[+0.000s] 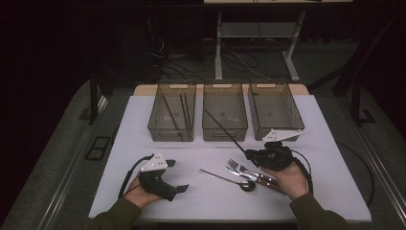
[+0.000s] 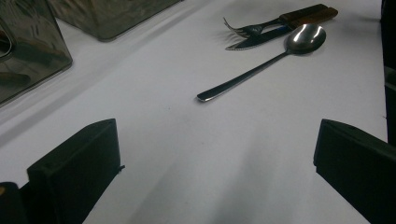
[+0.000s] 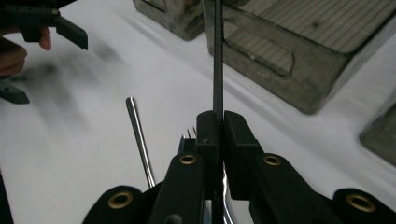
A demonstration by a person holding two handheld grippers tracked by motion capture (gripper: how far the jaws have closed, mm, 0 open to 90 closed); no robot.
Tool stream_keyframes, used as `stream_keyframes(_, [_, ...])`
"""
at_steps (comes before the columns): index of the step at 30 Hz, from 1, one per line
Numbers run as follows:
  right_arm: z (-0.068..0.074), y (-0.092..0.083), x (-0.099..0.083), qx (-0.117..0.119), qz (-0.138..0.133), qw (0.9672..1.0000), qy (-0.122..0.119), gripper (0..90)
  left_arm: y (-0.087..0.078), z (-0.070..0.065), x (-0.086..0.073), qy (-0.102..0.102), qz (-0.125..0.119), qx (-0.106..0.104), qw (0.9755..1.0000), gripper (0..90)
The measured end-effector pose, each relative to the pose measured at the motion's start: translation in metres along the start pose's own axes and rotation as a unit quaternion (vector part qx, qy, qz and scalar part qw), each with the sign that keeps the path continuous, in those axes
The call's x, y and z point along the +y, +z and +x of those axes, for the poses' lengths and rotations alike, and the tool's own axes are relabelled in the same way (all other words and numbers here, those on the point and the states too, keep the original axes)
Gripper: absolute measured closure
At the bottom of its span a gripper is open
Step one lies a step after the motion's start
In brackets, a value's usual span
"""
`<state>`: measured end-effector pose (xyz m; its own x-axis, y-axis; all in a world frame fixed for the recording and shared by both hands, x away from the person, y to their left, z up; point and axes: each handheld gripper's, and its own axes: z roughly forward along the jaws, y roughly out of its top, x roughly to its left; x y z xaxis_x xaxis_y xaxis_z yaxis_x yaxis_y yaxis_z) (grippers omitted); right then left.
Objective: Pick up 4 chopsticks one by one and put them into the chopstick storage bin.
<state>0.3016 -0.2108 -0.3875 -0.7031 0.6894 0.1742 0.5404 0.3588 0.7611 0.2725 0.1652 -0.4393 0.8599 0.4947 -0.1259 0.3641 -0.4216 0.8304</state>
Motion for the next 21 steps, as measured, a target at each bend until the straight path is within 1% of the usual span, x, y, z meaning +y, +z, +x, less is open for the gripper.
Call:
stream_keyframes(2, [0.0, 0.004, 0.005, 0.002, -0.004, 1.0, 0.003, 85.0, 0.0, 0.0, 0.0, 0.001, 0.0, -0.001, 1.0, 0.0])
stream_keyframes(7, [0.001, 0.012, 0.017, 0.006, -0.013, 0.9999, 0.002, 85.0, 0.001, -0.001, 0.001, 0.006, 0.001, -0.002, 1.0, 0.0])
stream_keyframes(8, [0.002, 0.014, 0.019, 0.005, -0.012, 0.9999, 0.004, 85.0, 0.001, -0.001, 0.001, 0.005, 0.0, -0.003, 1.0, 0.0])
stream_keyframes(12, [0.004, 0.021, 0.029, 0.006, -0.023, 0.9997, 0.004, 85.0, 0.0, -0.001, 0.001, 0.002, -0.002, -0.002, 1.0, 0.0])
stream_keyframes(17, [0.007, 0.028, 0.044, 0.01, -0.039, 0.9991, 0.013, 85.0, 0.0, 0.0, 0.001, 0.003, 0.0, 0.0, 1.0, 0.0])
stream_keyframes(19, [0.007, 0.034, 0.049, 0.013, -0.048, 0.9986, 0.015, 85.0, -0.001, 0.0, 0.001, 0.002, 0.001, 0.0, 1.0, 0.0])
stream_keyframes(21, [0.008, 0.041, 0.054, 0.012, -0.051, 0.9985, 0.015, 85.0, -0.001, 0.0, 0.001, 0.002, -0.001, 0.0, 1.0, 0.0])
